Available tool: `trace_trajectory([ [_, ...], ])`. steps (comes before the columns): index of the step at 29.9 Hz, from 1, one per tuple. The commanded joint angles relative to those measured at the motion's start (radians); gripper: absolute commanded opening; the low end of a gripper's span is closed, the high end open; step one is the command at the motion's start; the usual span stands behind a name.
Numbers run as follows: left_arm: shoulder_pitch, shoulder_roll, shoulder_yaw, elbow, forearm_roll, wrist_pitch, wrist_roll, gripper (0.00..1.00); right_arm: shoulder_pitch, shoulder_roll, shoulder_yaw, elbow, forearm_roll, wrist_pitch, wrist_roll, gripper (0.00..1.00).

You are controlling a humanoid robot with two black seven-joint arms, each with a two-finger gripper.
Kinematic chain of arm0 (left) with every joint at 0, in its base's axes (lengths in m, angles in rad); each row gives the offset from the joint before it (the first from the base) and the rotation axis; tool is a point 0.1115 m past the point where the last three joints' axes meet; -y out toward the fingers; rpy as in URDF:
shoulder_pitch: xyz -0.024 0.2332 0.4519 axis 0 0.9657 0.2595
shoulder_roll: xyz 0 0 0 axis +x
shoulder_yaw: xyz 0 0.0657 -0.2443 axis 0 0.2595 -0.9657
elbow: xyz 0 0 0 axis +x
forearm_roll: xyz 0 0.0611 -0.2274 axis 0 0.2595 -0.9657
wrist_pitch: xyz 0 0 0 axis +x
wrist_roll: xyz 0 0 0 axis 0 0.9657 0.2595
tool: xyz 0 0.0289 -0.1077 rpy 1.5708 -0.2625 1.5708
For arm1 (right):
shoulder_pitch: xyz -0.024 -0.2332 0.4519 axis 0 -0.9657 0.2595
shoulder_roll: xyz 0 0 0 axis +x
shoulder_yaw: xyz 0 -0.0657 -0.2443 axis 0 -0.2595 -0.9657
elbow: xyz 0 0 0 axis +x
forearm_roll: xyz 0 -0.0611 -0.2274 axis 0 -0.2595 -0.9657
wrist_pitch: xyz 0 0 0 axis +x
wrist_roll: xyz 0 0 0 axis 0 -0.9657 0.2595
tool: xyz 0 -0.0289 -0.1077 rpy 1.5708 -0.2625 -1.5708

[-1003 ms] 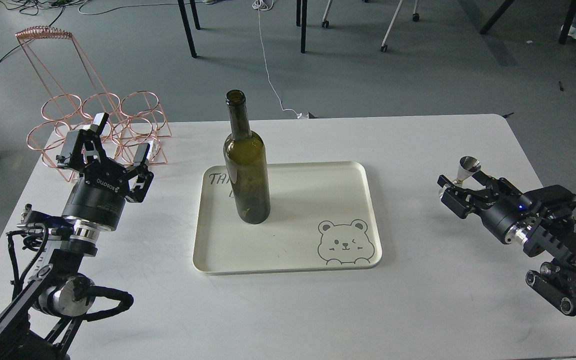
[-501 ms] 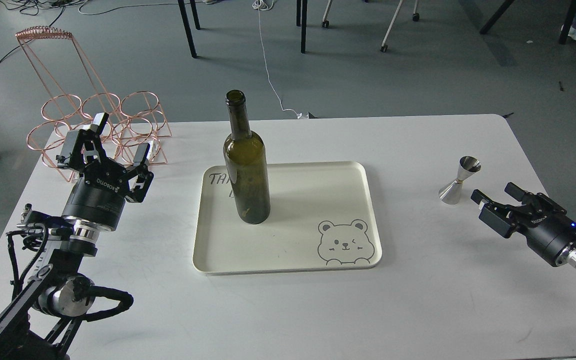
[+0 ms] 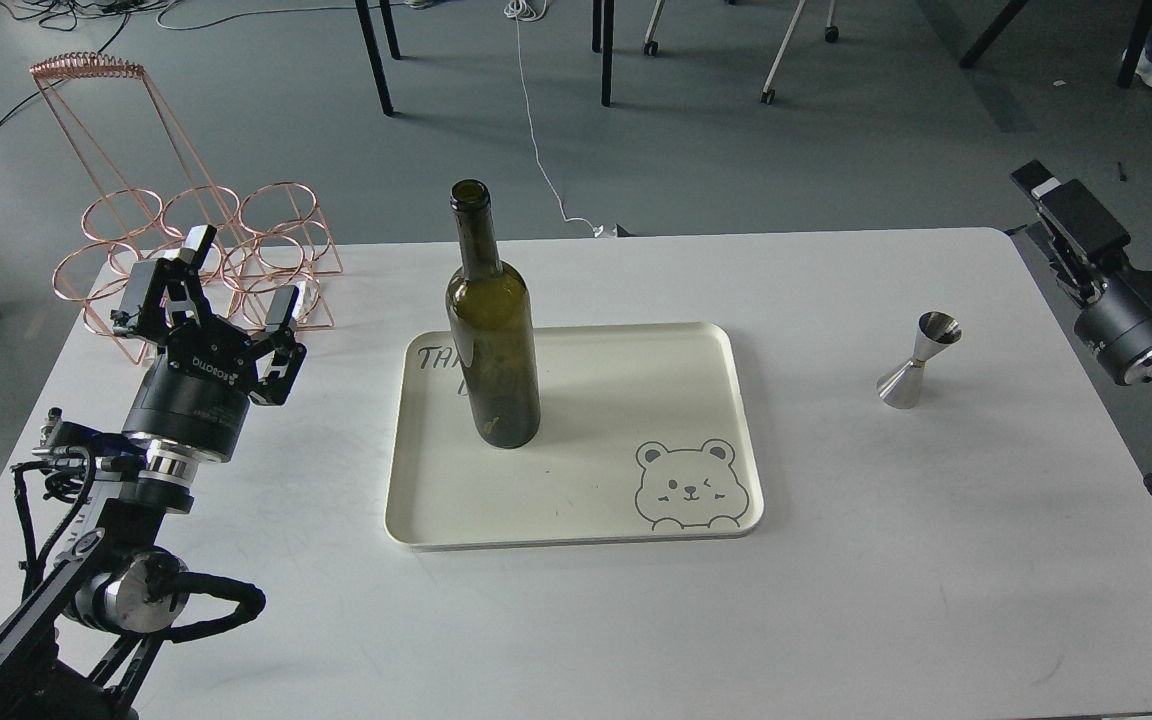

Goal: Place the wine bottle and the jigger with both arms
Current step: 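Raise the open right gripper away from the jigger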

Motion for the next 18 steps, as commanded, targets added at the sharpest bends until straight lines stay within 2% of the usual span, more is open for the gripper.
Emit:
trace_trajectory([
  [1,0.0,-0.001,-0.001,0.0,0.0,0.0,-0.003,0.98,0.081,0.094,0.01,-0.008,0.187,0.066,0.0,0.97],
  [5,0.0,0.004,-0.001,0.0,0.002,0.0,-0.006,0.98,0.092,0.207,0.073,-0.049,0.299,0.113,0.0,0.97],
  [9,-0.002,0.008,-0.001,0.002,0.002,0.0,-0.008,0.98,0.094,0.321,0.118,-0.184,0.481,0.268,0.0,0.98],
  [11,-0.002,0.017,-0.001,0.001,0.003,0.0,-0.008,0.98,0.091,0.35,0.113,-0.259,0.534,0.372,0.0,0.98],
  [16,-0.002,0.039,-0.001,0.002,0.005,0.003,-0.009,0.98,0.056,0.371,0.095,-0.394,0.556,0.763,0.0,0.98],
  [18,-0.002,0.045,-0.001,0.002,0.014,0.005,-0.012,0.98,0.033,0.384,0.092,-0.407,0.556,0.819,0.0,0.99],
])
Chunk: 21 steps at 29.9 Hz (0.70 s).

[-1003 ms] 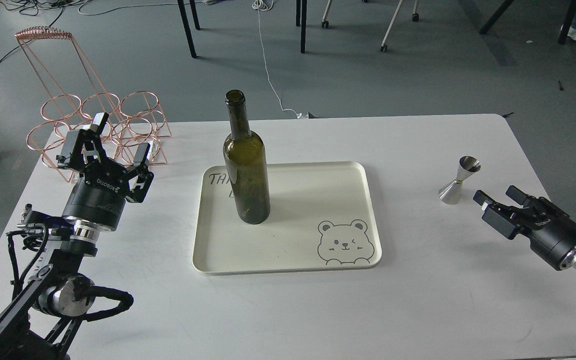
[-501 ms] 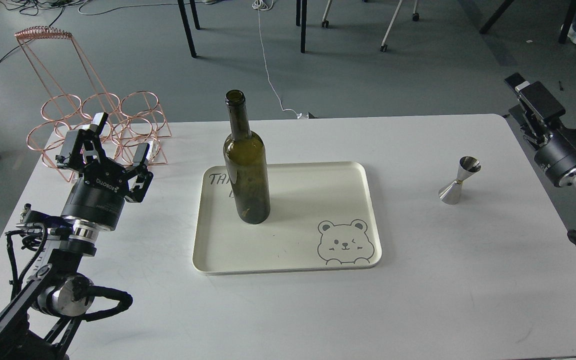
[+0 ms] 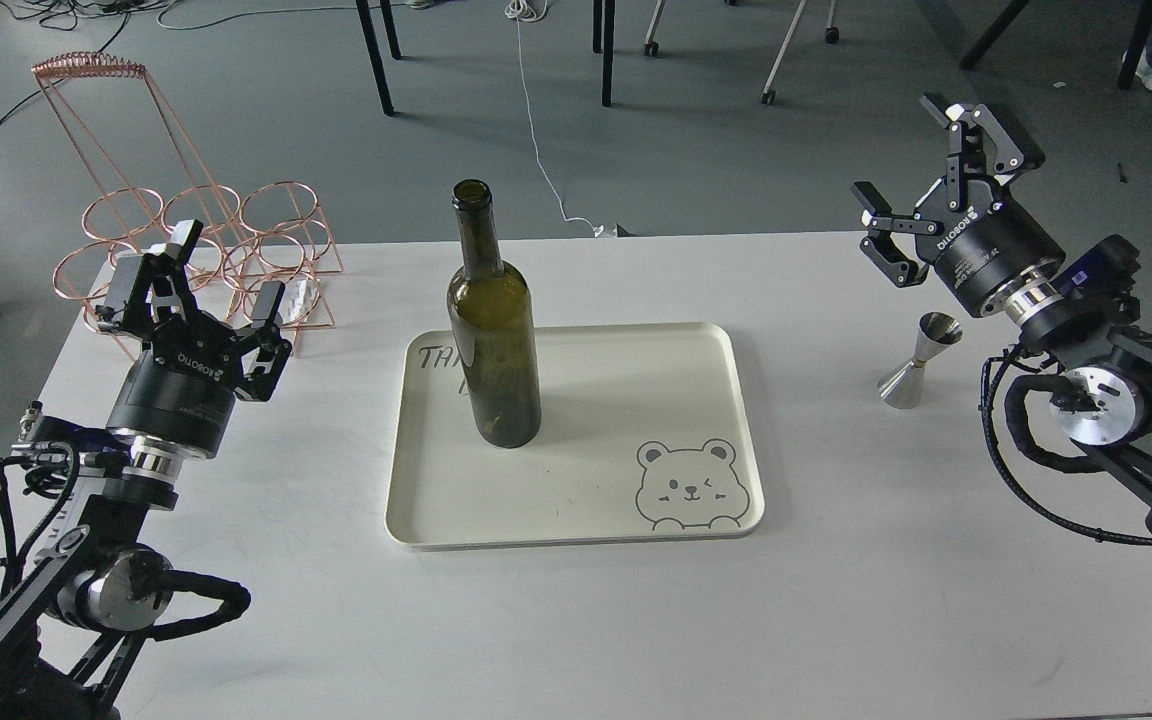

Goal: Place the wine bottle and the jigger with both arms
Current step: 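Raise the open right gripper away from the jigger, then reach the left gripper to the wine bottle neck and grasp it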

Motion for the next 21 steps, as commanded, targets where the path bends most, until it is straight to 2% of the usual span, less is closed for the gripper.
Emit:
trace_trajectory([
  [1,0.0,0.013,0.0,0.0,0.018,0.004,-0.009,0.98,-0.044,0.026,-0.01,-0.033,0.003,0.12,0.0,0.99],
  [8,0.005,0.043,0.0,-0.003,0.043,0.003,-0.031,0.98,-0.086,0.083,-0.054,-0.069,0.001,0.12,0.0,0.99],
  [12,0.009,0.103,0.003,-0.066,0.093,-0.003,-0.034,0.98,-0.09,0.082,-0.054,-0.071,-0.008,0.12,0.0,0.99],
  [17,0.002,0.186,0.003,-0.142,0.426,-0.043,-0.035,0.98,-0.092,0.083,-0.054,-0.071,-0.015,0.12,0.0,0.99],
  [21,-0.012,0.267,0.003,-0.188,0.652,-0.043,-0.035,0.98,-0.094,0.085,-0.054,-0.071,-0.015,0.12,0.0,0.99],
])
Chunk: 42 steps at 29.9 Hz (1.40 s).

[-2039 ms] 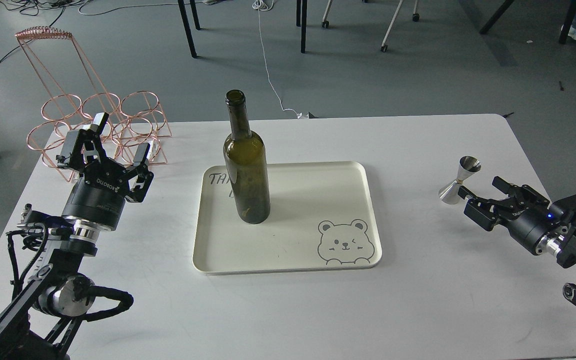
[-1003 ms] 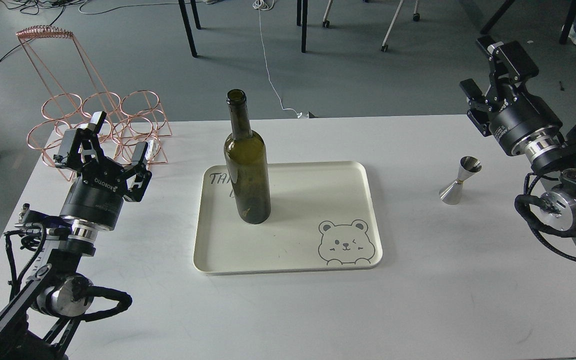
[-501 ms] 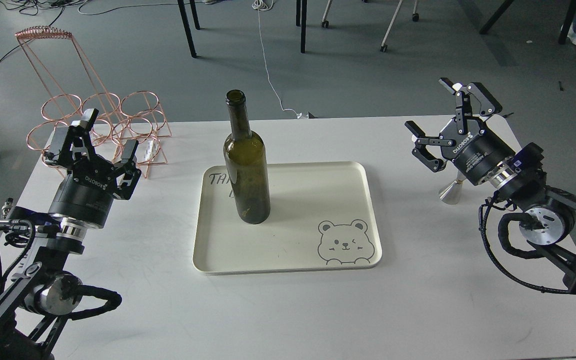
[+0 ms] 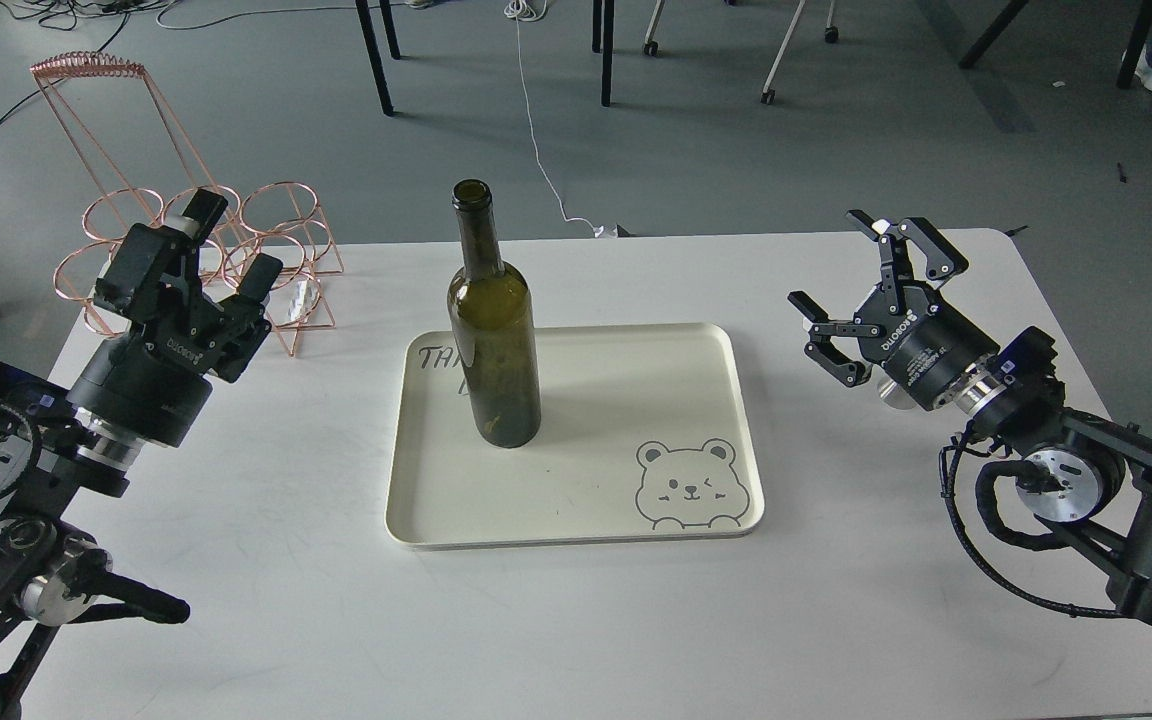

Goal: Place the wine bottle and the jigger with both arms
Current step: 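Reach the left gripper to the wine bottle neck and grasp it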

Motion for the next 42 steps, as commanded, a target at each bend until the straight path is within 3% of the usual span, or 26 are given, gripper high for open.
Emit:
trace_trajectory([
  [1,-0.018,0.074,0.001,-0.043,0.199,-0.001,0.0,0.98,-0.002,0.0,0.0,0.0,-0.002,0.0,0.0,0.99],
  [7,-0.104,0.177,0.036,-0.093,0.543,-0.009,0.0,0.98,-0.002,0.0,0.0,0.0,-0.002,0.0,0.0,0.99],
  [11,-0.21,0.182,0.093,-0.095,0.762,-0.009,0.0,0.98,-0.003,0.001,0.0,-0.001,-0.01,0.0,0.0,0.99],
  [20,-0.348,0.18,0.202,-0.069,0.976,-0.008,0.0,0.98,-0.014,-0.002,0.0,0.002,-0.051,0.0,0.0,0.99],
  [42,-0.494,0.097,0.308,0.031,1.007,-0.004,0.0,0.98,-0.017,-0.002,0.003,0.002,-0.071,0.0,0.0,0.99],
])
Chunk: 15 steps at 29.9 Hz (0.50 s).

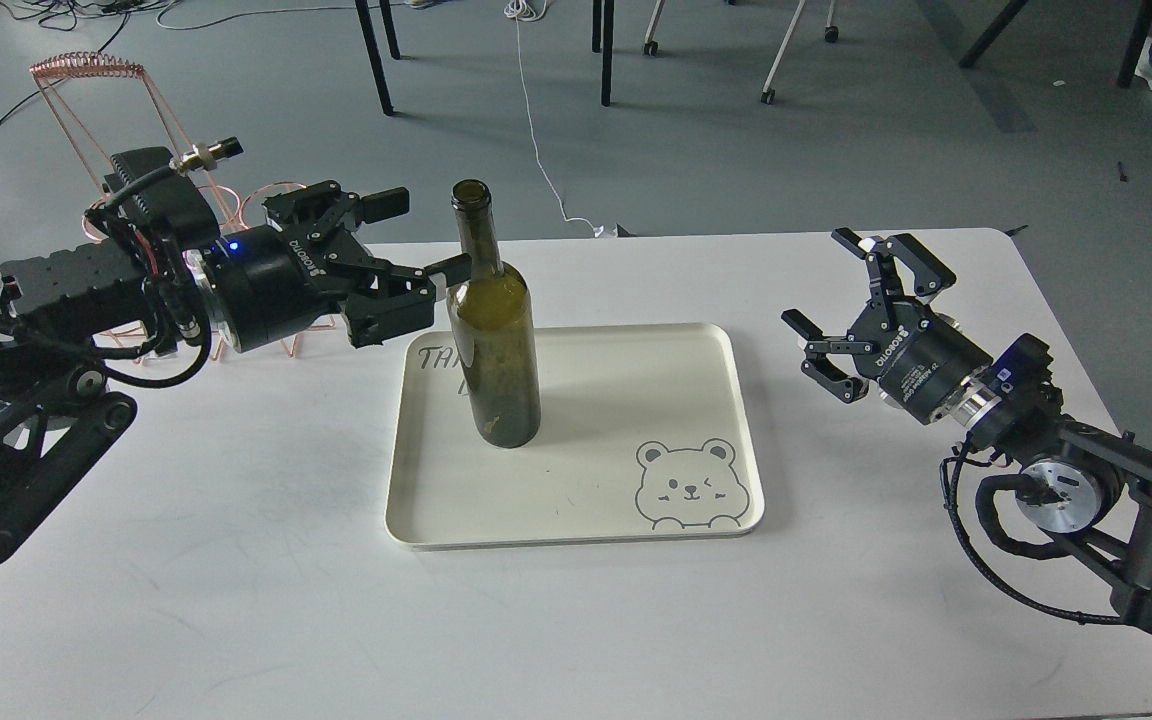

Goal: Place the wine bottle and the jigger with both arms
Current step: 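Reach the left gripper to the wine bottle neck and grasp it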

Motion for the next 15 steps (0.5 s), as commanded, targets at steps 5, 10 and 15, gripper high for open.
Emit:
trace_trajectory([
  [5,-0.045,-0.038,0.029,0.034,0.0,0.003,0.0,0.98,0.0,-0.003,0.002,0.0,0.0,0.0,0.0,0.99],
  [10,-0.074,-0.072,0.052,0.07,0.0,0.003,0.0,0.97,0.0,-0.006,0.002,0.001,0.0,0.0,0.0,0.99],
  [15,-0.097,-0.075,0.095,0.079,0.0,0.001,0.0,0.91,0.0,-0.009,0.005,0.003,0.0,0.0,0.0,0.99],
])
